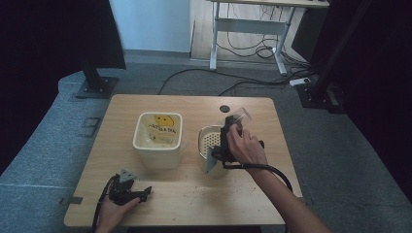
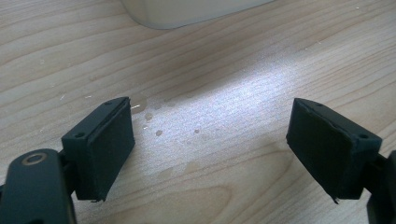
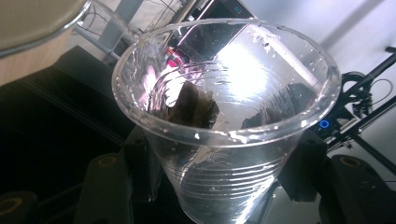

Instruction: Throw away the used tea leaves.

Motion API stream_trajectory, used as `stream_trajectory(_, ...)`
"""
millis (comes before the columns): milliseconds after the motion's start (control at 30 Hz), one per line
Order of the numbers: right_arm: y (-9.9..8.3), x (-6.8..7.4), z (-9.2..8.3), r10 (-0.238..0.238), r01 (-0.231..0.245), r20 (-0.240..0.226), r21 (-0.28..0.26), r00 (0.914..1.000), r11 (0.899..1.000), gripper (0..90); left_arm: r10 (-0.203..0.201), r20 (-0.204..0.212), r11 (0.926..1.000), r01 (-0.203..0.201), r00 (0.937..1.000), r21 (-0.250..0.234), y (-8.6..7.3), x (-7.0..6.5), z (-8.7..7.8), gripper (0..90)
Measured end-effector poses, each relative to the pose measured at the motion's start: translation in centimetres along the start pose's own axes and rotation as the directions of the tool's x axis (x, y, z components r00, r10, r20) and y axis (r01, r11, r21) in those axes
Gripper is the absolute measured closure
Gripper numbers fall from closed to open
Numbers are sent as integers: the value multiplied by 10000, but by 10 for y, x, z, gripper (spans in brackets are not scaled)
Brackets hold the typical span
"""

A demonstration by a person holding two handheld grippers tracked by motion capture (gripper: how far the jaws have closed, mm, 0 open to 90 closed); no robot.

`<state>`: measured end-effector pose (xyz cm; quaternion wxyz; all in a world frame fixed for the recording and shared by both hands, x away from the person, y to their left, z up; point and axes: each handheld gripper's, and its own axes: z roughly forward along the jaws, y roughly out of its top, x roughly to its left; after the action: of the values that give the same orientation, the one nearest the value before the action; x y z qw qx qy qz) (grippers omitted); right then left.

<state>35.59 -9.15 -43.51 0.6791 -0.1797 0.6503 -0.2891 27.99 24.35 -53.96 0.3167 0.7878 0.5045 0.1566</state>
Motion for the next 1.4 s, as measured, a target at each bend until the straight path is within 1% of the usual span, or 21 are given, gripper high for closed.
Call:
stream_trajectory(33,0,0,0,0,0,0,0,10000,10000,414,0,0,10000,0,10000,0,0,0,0,149)
stream_trajectory(133,0,-1,0,-254,253,65,63,9997,9997,416,17,-15,10000,-17,10000,11,0,0,0,149)
stream_trajectory(200,1,0,-1,-404,404,196,-1,9990,9992,416,18,-21,10000,-18,10000,19,0,-1,1,149)
stream_trajectory(233,1,0,-1,-404,404,196,-1,9990,9992,416,18,-21,10000,-18,10000,19,0,-1,1,149)
stream_trajectory(300,3,1,-3,-612,615,239,-113,9978,9980,416,18,-14,10000,-18,10000,17,0,-1,1,149)
stream_trajectory(333,3,0,-3,-617,624,372,-190,9974,9979,416,14,-11,10000,-14,10000,22,0,0,1,149)
stream_trajectory(400,0,-3,-2,-549,555,480,-105,9973,9984,416,13,-16,10000,-13,10000,22,0,0,1,149)
stream_trajectory(633,-1,-5,-4,-506,513,536,-123,9973,9986,416,-1,2,10000,1,10000,26,0,0,1,149)
stream_trajectory(767,-1,-7,-4,-444,443,664,19,9968,9990,415,-9,6,10000,9,10000,23,0,0,1,149)
stream_trajectory(800,-2,-7,-4,-377,376,810,27,9960,9993,415,-9,2,10000,9,10000,20,0,0,1,149)
stream_trajectory(833,-2,-8,-5,-244,242,1122,34,9934,9997,415,-8,4,10000,8,10000,22,0,0,1,149)
stream_trajectory(867,-2,-8,-5,-244,242,1122,34,9934,9997,415,-8,4,10000,8,10000,22,0,0,1,149)
stream_trajectory(967,-2,-6,-7,-10,25,1434,-102,9897,9999,415,-13,9,10000,13,10000,13,0,0,0,149)
stream_trajectory(1033,-2,-4,-7,54,-34,1509,-135,9885,9999,415,-11,9,10000,11,10000,16,0,0,0,149)
stream_trajectory(1100,-3,-2,-7,-33,54,1564,-130,9877,9999,415,1,-4,10000,-1,10000,20,0,0,1,149)
stream_trajectory(1167,-3,-1,-7,-248,264,1704,-73,9851,9996,414,2,-9,10000,-2,10000,26,0,0,1,149)
stream_trajectory(1233,-4,-1,-7,-297,312,1784,-59,9835,9995,415,-6,-6,10000,6,10000,24,0,0,1,148)
stream_trajectory(1267,-5,-3,-6,-429,421,1980,80,9793,9991,415,-15,-1,10000,15,10000,32,0,0,1,148)
stream_trajectory(1300,-5,-3,-6,-429,421,1980,80,9793,9991,415,-15,-1,10000,15,10000,32,0,0,1,148)
stream_trajectory(1333,-7,-3,-5,-484,451,2184,199,9747,9988,415,-14,2,10000,14,10000,28,0,0,0,149)
stream_trajectory(1400,-7,-3,-5,-443,405,2235,214,9737,9989,415,-12,3,10000,12,10000,22,0,0,0,149)
